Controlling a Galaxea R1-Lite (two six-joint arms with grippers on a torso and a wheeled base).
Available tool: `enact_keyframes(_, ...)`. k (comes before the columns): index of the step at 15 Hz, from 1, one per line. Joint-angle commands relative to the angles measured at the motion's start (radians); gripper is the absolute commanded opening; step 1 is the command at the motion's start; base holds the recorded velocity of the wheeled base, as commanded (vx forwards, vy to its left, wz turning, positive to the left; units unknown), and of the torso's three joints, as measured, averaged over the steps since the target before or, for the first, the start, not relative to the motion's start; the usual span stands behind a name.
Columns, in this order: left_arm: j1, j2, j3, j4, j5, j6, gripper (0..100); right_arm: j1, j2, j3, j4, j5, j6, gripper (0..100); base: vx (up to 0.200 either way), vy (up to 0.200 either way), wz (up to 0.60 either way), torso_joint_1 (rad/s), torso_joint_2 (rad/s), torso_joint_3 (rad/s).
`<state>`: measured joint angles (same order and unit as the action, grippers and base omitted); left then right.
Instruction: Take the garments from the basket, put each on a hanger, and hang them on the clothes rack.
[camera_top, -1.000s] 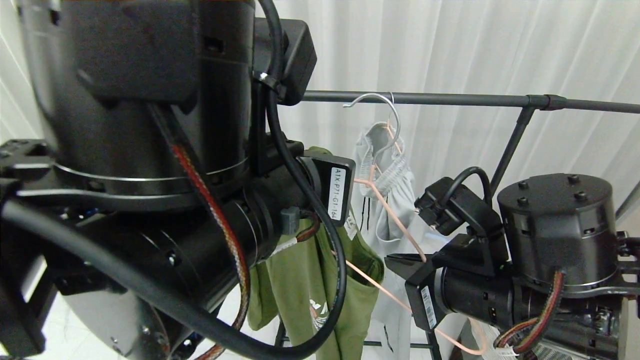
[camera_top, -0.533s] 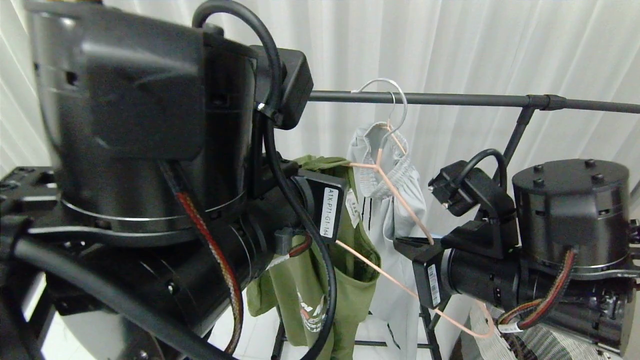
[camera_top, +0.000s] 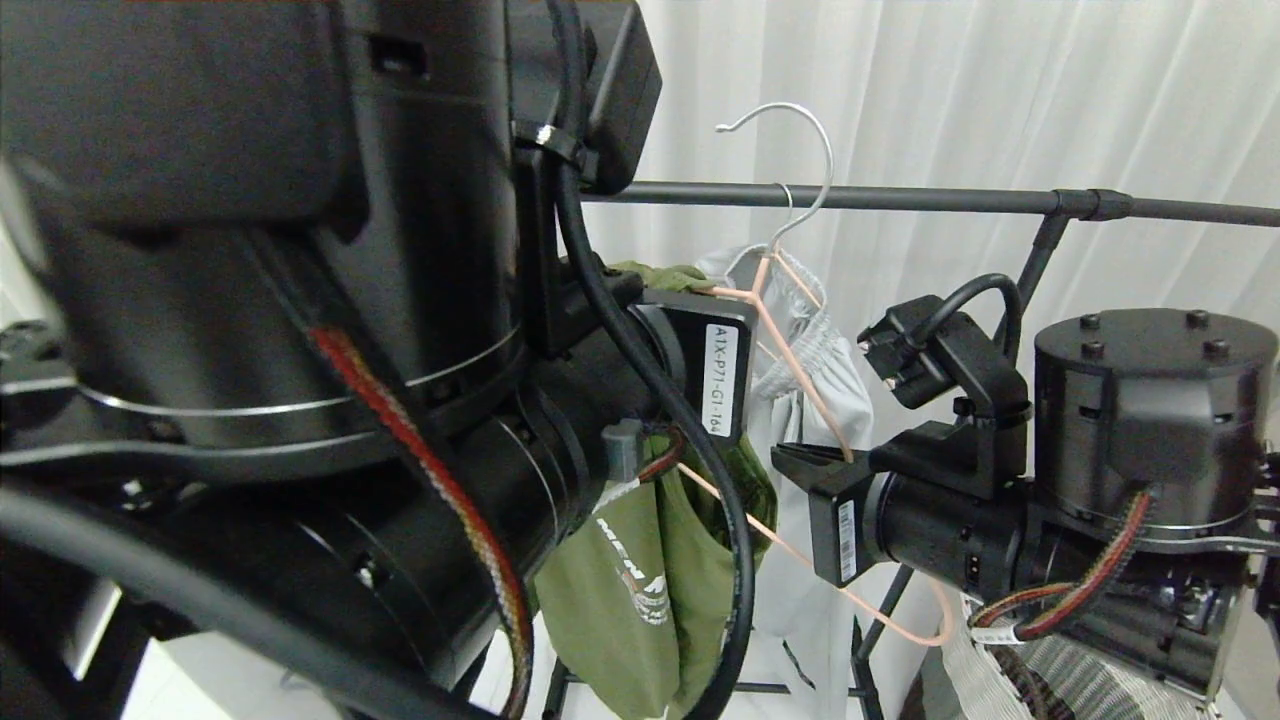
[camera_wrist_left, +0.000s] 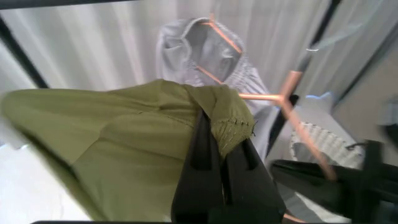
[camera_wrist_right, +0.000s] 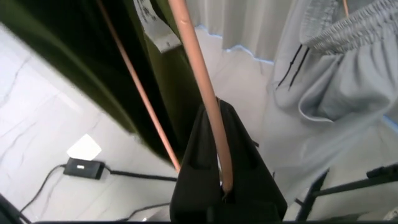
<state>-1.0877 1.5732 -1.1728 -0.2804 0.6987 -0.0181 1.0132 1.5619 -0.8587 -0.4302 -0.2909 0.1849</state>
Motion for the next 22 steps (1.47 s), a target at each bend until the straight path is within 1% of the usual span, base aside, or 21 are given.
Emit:
enact_keyframes(1, -0.006, 0.004, 0.001, 0.000, 0.001, 0.000, 0, -0.002, 0.053, -0.002, -0.032, -0.001, 0.001, 0, 0.000, 0.000, 0.00, 0.000, 0.00, 0.000)
enact_keyframes(2, -0.006, 0.002, 0.002, 0.000, 0.001, -0.002, 0, -0.004, 0.058, -0.002, -0.038, -0.001, 0.001, 0, 0.000, 0.000, 0.00, 0.000, 0.00, 0.000)
enact_keyframes(6, 0.002, -0.033, 0.091, 0.000, 0.005, -0.002, 0, -0.036, 0.038, -0.002, -0.047, -0.007, -0.001, 0, 0.000, 0.000, 0.00, 0.000, 0.00, 0.000)
enact_keyframes(7, 0.003, -0.039, 0.125, -0.002, 0.005, -0.002, 0, -0.050, 0.036, -0.002, -0.071, -0.016, -0.001, 0, 0.000, 0.000, 0.00, 0.000, 0.00, 0.000)
enact_keyframes(9, 0.003, -0.033, 0.131, -0.005, 0.005, -0.003, 0, -0.050, 0.044, 0.000, -0.142, -0.031, -0.005, 0, 0.000, 0.000, 0.00, 0.000, 0.00, 0.000)
enact_keyframes(10, 0.002, -0.032, 0.131, -0.009, 0.005, -0.003, 0, -0.050, 0.044, 0.001, -0.157, -0.033, -0.007, 0, 0.000, 0.000, 0.00, 0.000, 0.00, 0.000)
enact_keyframes(11, 0.003, -0.021, 0.131, -0.043, 0.005, -0.003, 100, -0.050, 0.043, 0.000, -0.171, -0.034, -0.007, 0, 0.000, 0.000, 0.00, 0.000, 0.00, 0.000)
enact_keyframes(12, 0.005, -0.013, 0.133, -0.069, 0.005, -0.002, 100, -0.050, 0.038, 0.000, -0.173, -0.034, -0.007, 0, 0.000, 0.000, 0.00, 0.000, 0.00, 0.000)
enact_keyframes(14, 0.015, -0.012, 0.133, -0.077, 0.005, 0.000, 100, -0.050, 0.033, 0.000, -0.179, -0.051, -0.008, 0, 0.000, 0.000, 0.00, 0.000, 0.00, 0.000)
enact_keyframes(15, 0.017, -0.015, 0.134, -0.077, 0.005, -0.002, 100, -0.050, 0.032, 0.000, -0.209, -0.057, -0.015, 0, 0.000, 0.000, 0.00, 0.000, 0.00, 0.000)
enact_keyframes(18, 0.025, -0.025, 0.154, -0.080, 0.005, -0.002, 100, -0.054, 0.033, 0.007, -0.312, -0.082, -0.082, 0, 0.000, 0.000, 0.00, 0.000, 0.00, 0.000)
enact_keyframes(20, 0.034, -0.038, 0.163, -0.082, 0.005, -0.002, 100, -0.059, 0.032, 0.009, -0.341, -0.102, -0.116, 0, 0.000, 0.000, 0.00, 0.000, 0.00, 0.000)
enact_keyframes(22, 0.032, -0.064, 0.182, -0.082, 0.005, -0.002, 100, -0.085, 0.026, 0.026, -0.361, -0.105, -0.148, 0, 0.000, 0.000, 0.00, 0.000, 0.00, 0.000)
